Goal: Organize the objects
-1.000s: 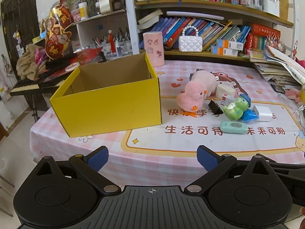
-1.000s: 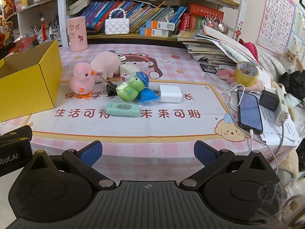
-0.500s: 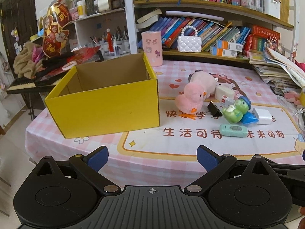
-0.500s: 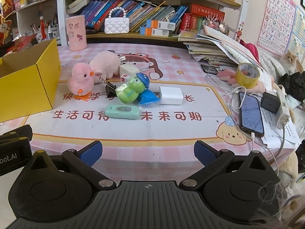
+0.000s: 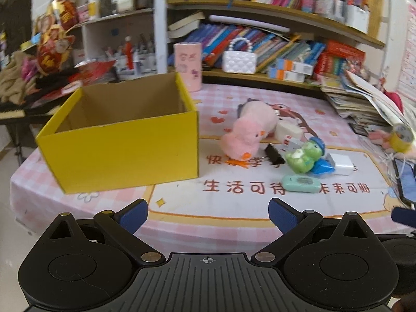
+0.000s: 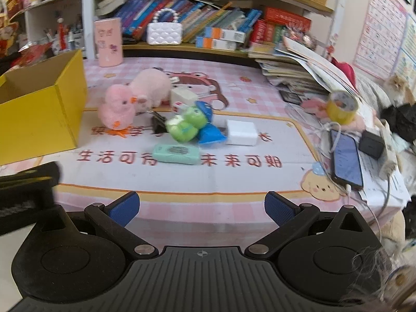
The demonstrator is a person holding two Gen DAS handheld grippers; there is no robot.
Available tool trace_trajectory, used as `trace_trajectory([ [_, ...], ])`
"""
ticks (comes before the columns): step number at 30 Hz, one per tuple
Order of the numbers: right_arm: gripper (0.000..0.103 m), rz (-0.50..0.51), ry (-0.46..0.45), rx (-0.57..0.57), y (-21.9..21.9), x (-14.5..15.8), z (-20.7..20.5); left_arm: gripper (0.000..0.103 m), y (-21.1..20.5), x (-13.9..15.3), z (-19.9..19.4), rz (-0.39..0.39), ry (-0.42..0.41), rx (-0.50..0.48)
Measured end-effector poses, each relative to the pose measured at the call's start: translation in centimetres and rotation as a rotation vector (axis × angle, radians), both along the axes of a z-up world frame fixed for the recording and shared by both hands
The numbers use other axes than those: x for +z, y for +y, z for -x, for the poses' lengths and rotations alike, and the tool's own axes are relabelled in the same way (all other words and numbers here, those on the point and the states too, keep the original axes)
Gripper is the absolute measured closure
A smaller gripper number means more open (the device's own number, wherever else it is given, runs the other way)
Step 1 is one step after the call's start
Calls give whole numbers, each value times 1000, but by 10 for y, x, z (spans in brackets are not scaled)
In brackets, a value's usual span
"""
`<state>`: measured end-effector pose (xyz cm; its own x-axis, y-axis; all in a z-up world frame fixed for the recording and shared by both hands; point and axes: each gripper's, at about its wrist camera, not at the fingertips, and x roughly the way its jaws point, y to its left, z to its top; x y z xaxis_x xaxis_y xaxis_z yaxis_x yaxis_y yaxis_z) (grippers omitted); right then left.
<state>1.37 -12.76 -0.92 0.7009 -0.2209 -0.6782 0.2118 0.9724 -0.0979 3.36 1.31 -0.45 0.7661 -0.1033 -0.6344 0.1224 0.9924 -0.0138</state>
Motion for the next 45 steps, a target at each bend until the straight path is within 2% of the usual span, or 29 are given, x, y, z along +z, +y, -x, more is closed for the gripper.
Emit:
trace_trajectory([
  [4, 0, 28, -9, 16, 12, 3, -1, 2, 6, 0, -6, 2, -3, -27],
  [14, 0, 0, 15, -73, 19, 2, -11, 2, 29, -8, -29, 13, 34, -20],
  [20, 0, 5, 39, -96, 13, 1, -18, 3, 38, -20, -42, 118, 119, -28],
  [24, 0, -1, 56, -90, 4, -1, -25, 3, 37, -25, -51, 158, 147, 17],
  [31, 0, 6, 1, -104, -35, 1, -42, 3, 14, -29, -71, 148, 176, 72],
  [37, 7, -73, -34, -69, -82, 4, -75, 3, -21, -23, -85, 96, 156, 84],
  [45, 16, -219, -26, -21, -132, -9, -123, 3, -56, -23, -97, 147, 148, 38],
])
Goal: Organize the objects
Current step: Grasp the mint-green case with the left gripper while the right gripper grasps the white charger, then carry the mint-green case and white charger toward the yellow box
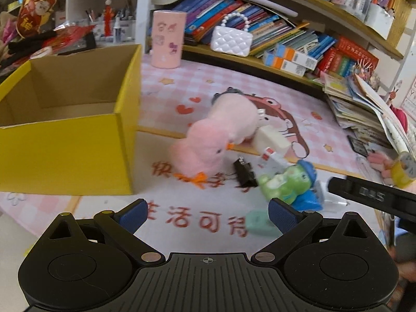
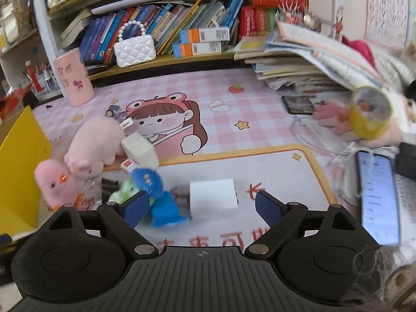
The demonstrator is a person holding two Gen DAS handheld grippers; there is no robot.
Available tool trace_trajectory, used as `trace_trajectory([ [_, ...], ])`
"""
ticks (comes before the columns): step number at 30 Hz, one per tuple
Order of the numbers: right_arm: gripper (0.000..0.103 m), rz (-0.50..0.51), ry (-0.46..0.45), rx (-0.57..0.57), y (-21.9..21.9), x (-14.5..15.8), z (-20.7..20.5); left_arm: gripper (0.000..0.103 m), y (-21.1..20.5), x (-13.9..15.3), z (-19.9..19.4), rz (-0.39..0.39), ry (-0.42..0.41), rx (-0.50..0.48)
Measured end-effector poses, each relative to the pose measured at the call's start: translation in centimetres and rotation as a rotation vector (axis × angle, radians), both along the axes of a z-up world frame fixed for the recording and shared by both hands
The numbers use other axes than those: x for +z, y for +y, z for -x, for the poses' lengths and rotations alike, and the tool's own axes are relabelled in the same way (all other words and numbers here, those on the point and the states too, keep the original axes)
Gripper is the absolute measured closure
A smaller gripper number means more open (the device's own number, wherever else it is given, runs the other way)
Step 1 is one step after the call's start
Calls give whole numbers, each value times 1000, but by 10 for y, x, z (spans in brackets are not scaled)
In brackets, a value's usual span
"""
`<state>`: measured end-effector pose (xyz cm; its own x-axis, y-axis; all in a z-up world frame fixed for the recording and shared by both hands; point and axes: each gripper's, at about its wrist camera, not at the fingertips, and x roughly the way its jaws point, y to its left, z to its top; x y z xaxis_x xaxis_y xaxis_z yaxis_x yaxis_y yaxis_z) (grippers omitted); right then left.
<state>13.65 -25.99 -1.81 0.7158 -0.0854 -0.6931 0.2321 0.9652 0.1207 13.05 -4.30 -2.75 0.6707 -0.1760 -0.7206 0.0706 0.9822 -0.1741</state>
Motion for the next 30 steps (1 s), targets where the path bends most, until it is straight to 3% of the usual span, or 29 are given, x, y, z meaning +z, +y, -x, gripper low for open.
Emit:
trace_trajectory([
  [4, 23, 19, 45, 46, -10, -15, -22, 3, -17, -6, -6, 0, 40, -21],
  [11, 48, -23, 112, 121, -27, -34, -42, 8, -58, -23, -18, -22, 104, -148],
  [15, 54, -56, 104, 169, -37, -37, -46, 13, -85, -34, -23, -115, 123, -212],
  [18, 54, -43, 99, 187, -37, -37, -46, 18, -91, -46, -26, -141, 160, -229],
  [22, 53, 4, 80, 206, -33, -37, -44, 27, -96, -50, -24, -211, 117, -243],
  [23, 52, 9, 77, 214, -33, -38, -44, 34, -95, -50, -24, -209, 106, -236],
  [27, 53, 22, 74, 223, -31, -38, -45, 34, -83, -42, -26, -121, 124, -165],
  [30, 55, 51, 60, 213, -29, -34, -40, 34, -69, -30, -20, -67, 91, -111],
])
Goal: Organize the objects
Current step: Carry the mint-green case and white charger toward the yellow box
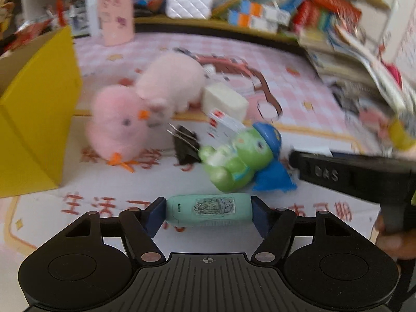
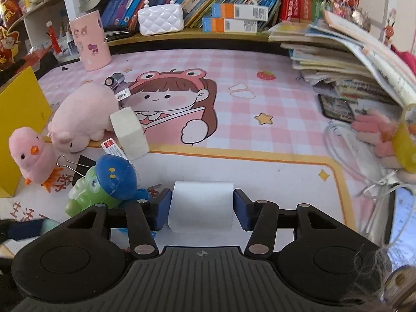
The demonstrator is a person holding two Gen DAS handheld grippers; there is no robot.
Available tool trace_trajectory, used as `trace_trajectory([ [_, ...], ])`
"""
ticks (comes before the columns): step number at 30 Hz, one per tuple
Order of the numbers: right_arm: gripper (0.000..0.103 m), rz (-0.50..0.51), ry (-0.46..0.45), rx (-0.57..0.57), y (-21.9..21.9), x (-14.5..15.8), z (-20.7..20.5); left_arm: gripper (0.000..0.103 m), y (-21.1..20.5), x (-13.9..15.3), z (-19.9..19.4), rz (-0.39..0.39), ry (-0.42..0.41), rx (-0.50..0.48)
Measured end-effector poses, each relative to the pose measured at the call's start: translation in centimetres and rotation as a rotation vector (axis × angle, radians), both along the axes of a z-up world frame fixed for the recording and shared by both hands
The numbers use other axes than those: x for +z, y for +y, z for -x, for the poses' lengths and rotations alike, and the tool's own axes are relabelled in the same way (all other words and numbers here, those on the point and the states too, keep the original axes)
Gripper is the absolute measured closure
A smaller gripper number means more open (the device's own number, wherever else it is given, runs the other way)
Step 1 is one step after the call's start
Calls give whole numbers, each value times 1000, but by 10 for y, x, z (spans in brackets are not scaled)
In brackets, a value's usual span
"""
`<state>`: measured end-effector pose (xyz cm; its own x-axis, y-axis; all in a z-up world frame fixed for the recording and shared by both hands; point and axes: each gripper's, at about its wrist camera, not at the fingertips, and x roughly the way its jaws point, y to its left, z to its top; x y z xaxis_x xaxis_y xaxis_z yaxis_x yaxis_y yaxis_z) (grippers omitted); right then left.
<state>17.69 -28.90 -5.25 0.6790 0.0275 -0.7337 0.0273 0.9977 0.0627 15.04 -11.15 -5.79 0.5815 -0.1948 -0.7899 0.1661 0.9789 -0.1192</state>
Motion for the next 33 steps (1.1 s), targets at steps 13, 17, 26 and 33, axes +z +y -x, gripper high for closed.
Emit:
trace_trajectory([
  [13, 55, -28, -128, -95, 30, 40, 53, 34, 70, 22, 31, 92, -77, 87],
  [17, 55, -14, -121, -31, 71, 40, 72, 34, 103, 28, 49, 112, -105, 102],
  [26, 55, 12, -83, 180, 190, 37, 116, 34, 194, 33, 89, 70, -123, 212],
  [33, 55, -5, -53, 204, 251, 33, 137, 34, 254, 34, 114, 28, -124, 238],
])
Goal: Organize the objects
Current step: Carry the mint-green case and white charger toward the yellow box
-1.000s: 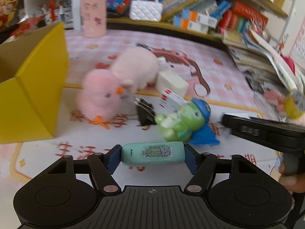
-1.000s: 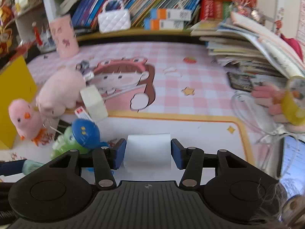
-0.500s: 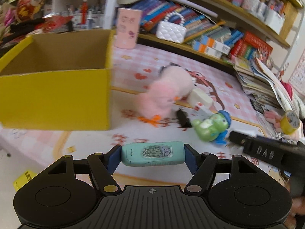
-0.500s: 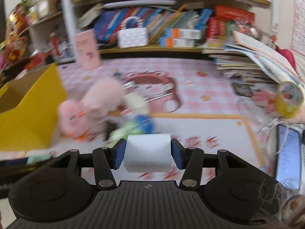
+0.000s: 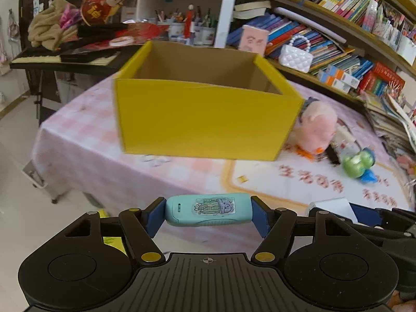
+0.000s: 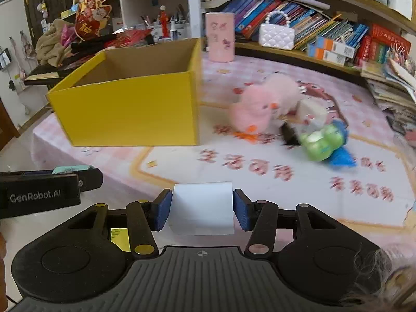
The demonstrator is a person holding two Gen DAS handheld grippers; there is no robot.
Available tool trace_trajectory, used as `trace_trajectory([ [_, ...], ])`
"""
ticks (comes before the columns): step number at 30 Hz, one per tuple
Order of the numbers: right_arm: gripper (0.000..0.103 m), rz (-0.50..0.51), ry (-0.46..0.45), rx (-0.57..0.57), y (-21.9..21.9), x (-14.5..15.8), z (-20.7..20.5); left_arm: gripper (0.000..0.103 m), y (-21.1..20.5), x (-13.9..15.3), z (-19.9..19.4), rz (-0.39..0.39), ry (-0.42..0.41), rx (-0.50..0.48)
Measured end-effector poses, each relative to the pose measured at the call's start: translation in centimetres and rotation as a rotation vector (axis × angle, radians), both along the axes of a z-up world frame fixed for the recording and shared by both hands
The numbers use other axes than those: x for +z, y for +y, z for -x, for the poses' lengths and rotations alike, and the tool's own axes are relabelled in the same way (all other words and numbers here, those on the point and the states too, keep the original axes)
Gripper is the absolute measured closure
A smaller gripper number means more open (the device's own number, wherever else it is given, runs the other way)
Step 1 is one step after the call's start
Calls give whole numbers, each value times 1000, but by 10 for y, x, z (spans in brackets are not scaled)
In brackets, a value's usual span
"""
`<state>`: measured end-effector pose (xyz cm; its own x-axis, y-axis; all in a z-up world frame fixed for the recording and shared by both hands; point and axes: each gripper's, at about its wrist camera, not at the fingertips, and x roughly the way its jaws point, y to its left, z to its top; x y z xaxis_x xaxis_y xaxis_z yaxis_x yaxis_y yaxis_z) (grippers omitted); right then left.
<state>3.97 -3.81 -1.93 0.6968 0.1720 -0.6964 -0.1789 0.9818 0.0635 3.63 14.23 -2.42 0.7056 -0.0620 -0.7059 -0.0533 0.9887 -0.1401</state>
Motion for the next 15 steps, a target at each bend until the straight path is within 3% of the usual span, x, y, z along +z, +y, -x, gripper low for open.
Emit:
trace_trajectory([
  [15, 55, -12, -16, -7, 63, 6, 26, 34, 56, 12, 33, -16, -65, 5],
])
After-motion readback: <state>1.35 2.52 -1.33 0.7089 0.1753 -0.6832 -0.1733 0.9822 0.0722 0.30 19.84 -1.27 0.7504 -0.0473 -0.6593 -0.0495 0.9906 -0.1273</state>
